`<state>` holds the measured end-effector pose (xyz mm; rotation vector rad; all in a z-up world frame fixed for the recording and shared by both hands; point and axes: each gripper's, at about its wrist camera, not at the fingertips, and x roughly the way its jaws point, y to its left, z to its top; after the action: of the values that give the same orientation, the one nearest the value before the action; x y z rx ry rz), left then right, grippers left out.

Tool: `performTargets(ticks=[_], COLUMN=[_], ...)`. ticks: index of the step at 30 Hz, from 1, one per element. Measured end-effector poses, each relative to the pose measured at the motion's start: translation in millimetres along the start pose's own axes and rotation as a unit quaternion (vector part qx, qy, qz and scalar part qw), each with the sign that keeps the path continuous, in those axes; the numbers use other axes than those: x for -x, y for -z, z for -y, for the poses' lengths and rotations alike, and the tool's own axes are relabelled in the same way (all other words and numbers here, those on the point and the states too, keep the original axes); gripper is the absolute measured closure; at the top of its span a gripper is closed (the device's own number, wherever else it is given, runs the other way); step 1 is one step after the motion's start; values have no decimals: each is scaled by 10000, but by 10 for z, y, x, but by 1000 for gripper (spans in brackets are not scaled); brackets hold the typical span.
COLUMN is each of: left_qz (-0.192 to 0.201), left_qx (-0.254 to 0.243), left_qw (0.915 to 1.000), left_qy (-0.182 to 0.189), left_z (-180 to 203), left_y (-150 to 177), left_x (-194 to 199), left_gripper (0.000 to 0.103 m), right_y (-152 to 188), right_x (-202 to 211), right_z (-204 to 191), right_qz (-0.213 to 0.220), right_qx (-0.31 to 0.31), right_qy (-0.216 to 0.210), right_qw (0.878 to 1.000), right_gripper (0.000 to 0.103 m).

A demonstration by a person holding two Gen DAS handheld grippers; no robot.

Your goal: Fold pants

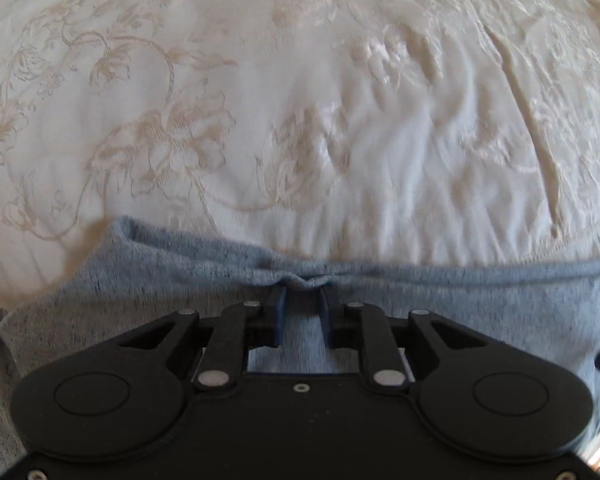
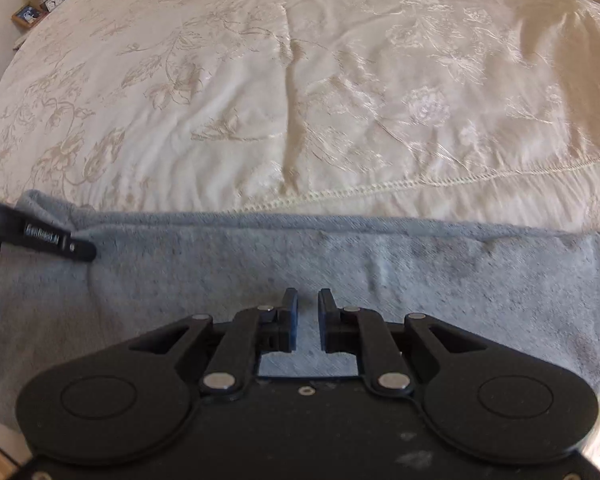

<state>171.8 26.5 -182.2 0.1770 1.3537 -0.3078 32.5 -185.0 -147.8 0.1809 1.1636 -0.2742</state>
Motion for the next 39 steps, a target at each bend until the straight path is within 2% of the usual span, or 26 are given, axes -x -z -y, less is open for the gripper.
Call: performTargets(ticks=[4, 5, 10, 13, 15, 18, 21, 26, 31, 36, 38, 39], left_qz=[84, 100, 284, 264, 233, 82, -68, -182, -346, -440, -464, -458], left_qx=[261, 340, 382, 347, 364, 446, 440, 535, 939, 1196, 1211, 1200], left_qw=[9987, 9981, 9981, 9987, 9988, 9989, 9990, 9981, 9944, 9910, 9905, 9906], left_qy=[-435, -495, -383, -282, -241, -114, -100, -262, -332, -421, -451, -464], left_z=[51, 72, 312, 528, 645, 832, 982, 1042, 914, 813, 816, 817], left_y=[-208, -235, -157, -20, 56, 173, 286, 462, 651, 779, 784, 785], left_x=[28, 67, 372, 452, 430, 416, 427, 437, 425, 414, 417, 419], left_gripper=[75, 76, 76, 76, 76, 76, 76, 76, 76, 76, 76, 76], right_y=[243, 293, 506, 391, 252, -86, -371, -584, -517, -330, -321, -323], right_x=[145, 189, 477, 547, 513, 411, 268, -56, -338, -348, -349, -354], right_z=[520, 774, 1761, 2069, 2165, 2107, 1789, 1278, 1029, 1045, 1043, 1029], right_qz=[-29, -13, 163, 243, 303, 453, 600, 382, -209, -214, -214, -237], right_qx=[-270, -491, -1336, -1225, -1132, -888, -201, 819, 1691, 2056, 2087, 2121], right_qy=[274, 401, 926, 950, 816, 374, -145, -751, -760, -868, -852, -859], right_qw=[9993, 9980, 9866, 9876, 9898, 9943, 9979, 9931, 9824, 9746, 9740, 9732], right_gripper=[89, 87, 84, 83, 82, 82, 78, 75, 73, 72, 81, 102])
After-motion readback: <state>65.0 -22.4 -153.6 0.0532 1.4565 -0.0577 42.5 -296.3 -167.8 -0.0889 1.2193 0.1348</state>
